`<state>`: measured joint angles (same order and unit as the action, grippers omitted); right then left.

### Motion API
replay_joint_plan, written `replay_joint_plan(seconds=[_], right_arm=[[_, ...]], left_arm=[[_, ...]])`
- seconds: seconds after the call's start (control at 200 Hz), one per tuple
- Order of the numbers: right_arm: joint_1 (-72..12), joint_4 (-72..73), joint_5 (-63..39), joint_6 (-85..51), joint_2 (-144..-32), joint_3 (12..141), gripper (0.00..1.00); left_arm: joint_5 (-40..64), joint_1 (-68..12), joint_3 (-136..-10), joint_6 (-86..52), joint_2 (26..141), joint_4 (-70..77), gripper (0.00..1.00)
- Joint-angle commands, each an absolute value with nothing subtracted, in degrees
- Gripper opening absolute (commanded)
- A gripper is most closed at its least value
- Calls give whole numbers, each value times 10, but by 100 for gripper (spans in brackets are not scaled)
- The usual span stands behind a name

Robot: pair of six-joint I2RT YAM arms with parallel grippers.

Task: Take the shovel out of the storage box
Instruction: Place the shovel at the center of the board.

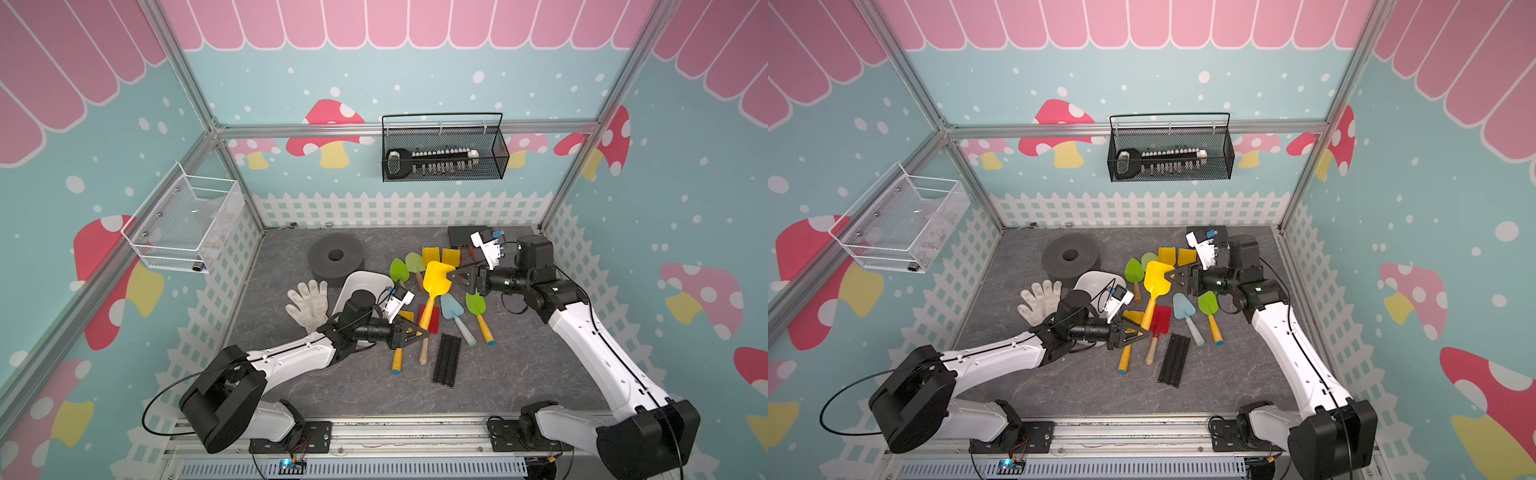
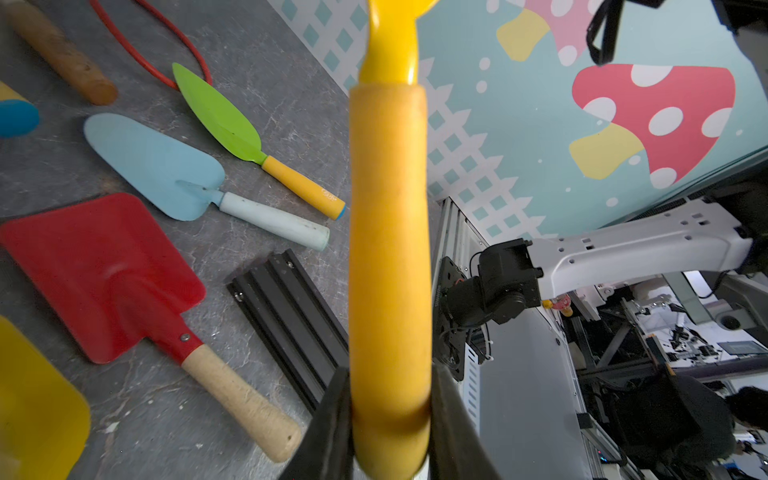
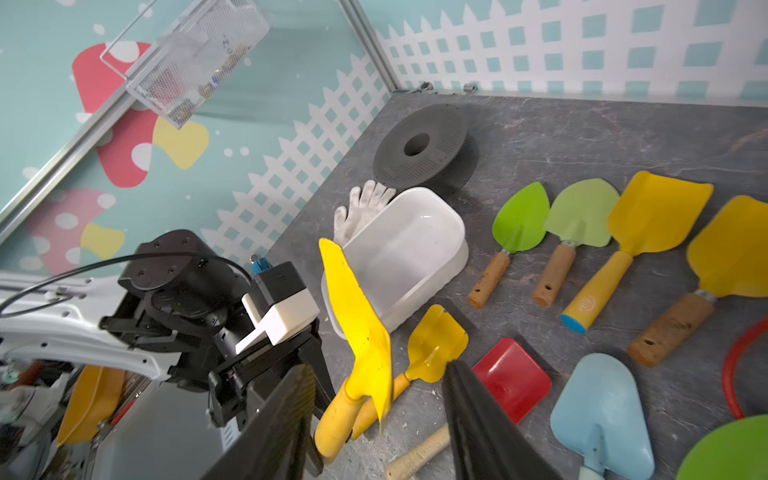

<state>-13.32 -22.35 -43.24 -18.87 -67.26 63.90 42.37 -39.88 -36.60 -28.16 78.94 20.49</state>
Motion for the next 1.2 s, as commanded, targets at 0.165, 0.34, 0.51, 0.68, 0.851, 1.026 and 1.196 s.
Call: replay_joint_plan(seconds=[0.165,0.34,0.51,0.68,0.851,1.026,1.196], right_arm=[[-132,-258,-316,-222,-588,604,59],[-161,-294,-235,-245,-552,597,57],[-244,-338,-135,-255,-558,618,57],[-325,-345,-59,-279,-579,635,55],[-391,-342,2,-292,-611,649,55],[-438,-302,9,-309,-661,656,55],[-474,-254,19,-331,-710,663,55]], left_arm=[[302,-397,-337,-299,746,221,0],[249,-397,-332,-315,741,219,0],[225,-398,-325,-326,740,236,0],[213,-398,-321,-327,732,235,0],[205,-399,-315,-323,725,238,0],[203,-399,-310,-326,728,252,0],[203,-401,-310,-328,731,257,0]])
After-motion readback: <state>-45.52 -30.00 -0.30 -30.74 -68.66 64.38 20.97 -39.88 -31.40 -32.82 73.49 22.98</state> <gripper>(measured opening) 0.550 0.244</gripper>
